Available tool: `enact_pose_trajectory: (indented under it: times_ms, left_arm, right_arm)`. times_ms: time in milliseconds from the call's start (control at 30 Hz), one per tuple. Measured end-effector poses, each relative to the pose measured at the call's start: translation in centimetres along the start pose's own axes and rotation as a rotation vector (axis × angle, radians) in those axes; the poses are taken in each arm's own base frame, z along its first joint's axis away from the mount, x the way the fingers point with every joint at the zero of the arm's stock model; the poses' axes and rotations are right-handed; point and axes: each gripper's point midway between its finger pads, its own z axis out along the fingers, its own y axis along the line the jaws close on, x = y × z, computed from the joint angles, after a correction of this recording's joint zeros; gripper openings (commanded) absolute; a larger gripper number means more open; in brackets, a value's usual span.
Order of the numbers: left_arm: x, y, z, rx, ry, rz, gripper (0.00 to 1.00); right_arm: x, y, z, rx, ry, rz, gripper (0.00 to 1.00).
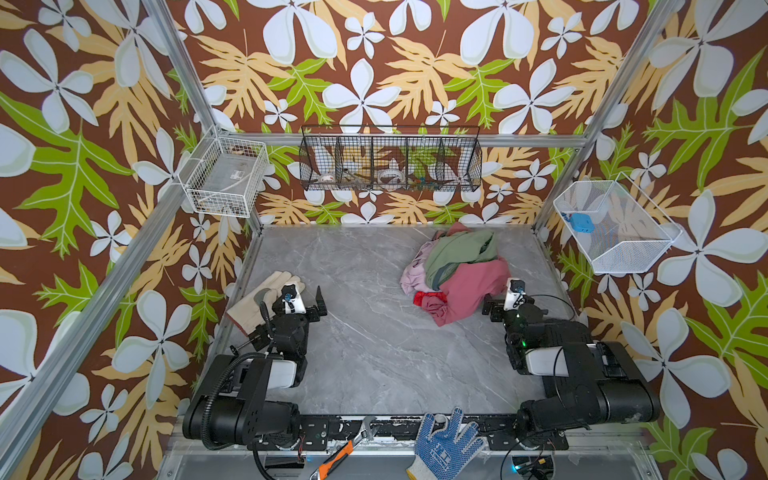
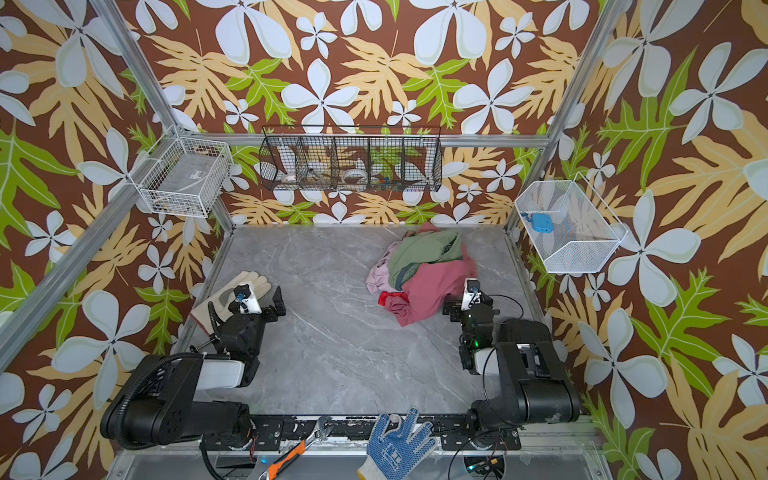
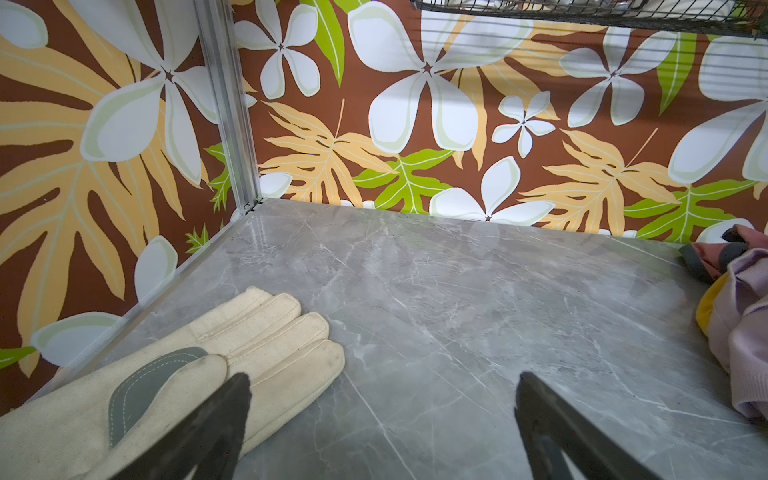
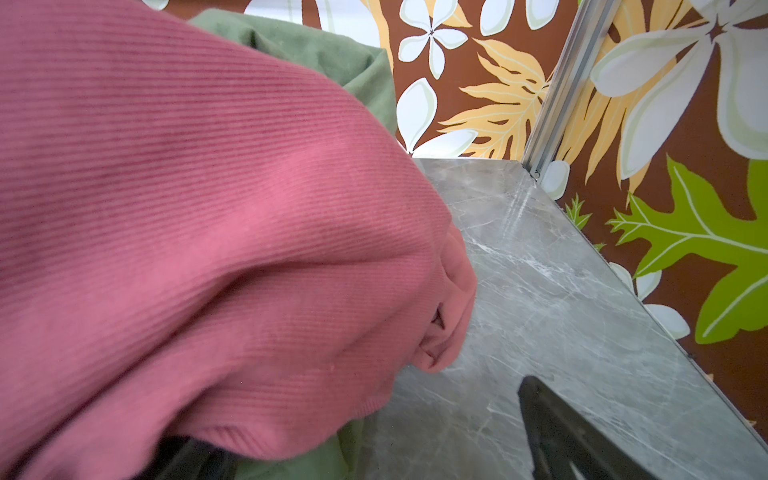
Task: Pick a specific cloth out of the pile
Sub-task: 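Raise both arms from rest toward the clothes pile, then reach the right gripper into the pile and grasp the pink ribbed shirt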
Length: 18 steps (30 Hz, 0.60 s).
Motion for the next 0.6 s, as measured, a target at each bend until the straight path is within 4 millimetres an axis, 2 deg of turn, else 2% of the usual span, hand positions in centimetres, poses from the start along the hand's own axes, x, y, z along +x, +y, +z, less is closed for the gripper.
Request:
enact_pose_trajectory:
  times_ms: [167, 267, 300, 367, 433, 467, 533, 600]
  left_arm:
    - [-0.4, 0.0, 0.0, -0.001, 0.002, 0.000, 1.00]
    - [-3.1, 0.0, 0.4, -0.017, -0.028, -0.021, 1.00]
    - [-4.3, 0.0, 0.6, -0.028, -0.040, -0.038, 1.00]
    - [-6.3, 0.1, 0.7, -0.044, -0.049, -0.068, 1.00]
    - [-6.9, 0.4, 0.2, -0.058, -0.035, -0.095, 0.98]
    - [-6.8, 0.5, -0.1, -0.061, -0.025, -0.111, 0.97]
    - [-6.6, 0.6, -0.7, -0.064, -0.002, -0.146, 0.96]
    - [-6.8, 0.6, -1.1, -0.058, 0.011, -0.189, 0.98]
  right_arm:
    - [0.1, 0.0, -0.1, 0.000, 0.000, 0.000, 0.99]
    - [-0.2, -0.1, -0.3, 0.005, 0.000, 0.001, 1.00]
    - [-0.7, -0.3, -0.2, 0.010, -0.001, 0.004, 1.00]
    - [-3.4, -0.7, 0.5, 0.022, -0.019, 0.028, 0.99]
    - [-5.6, -1.3, 0.8, 0.033, -0.032, 0.055, 0.98]
    - [-5.8, -1.3, 0.7, 0.033, -0.027, 0.067, 0.98]
    - [-5.1, -1.0, -0.1, 0.010, 0.012, 0.090, 0.98]
    - [-4.1, -0.7, -0.9, -0.008, 0.059, 0.104, 0.99]
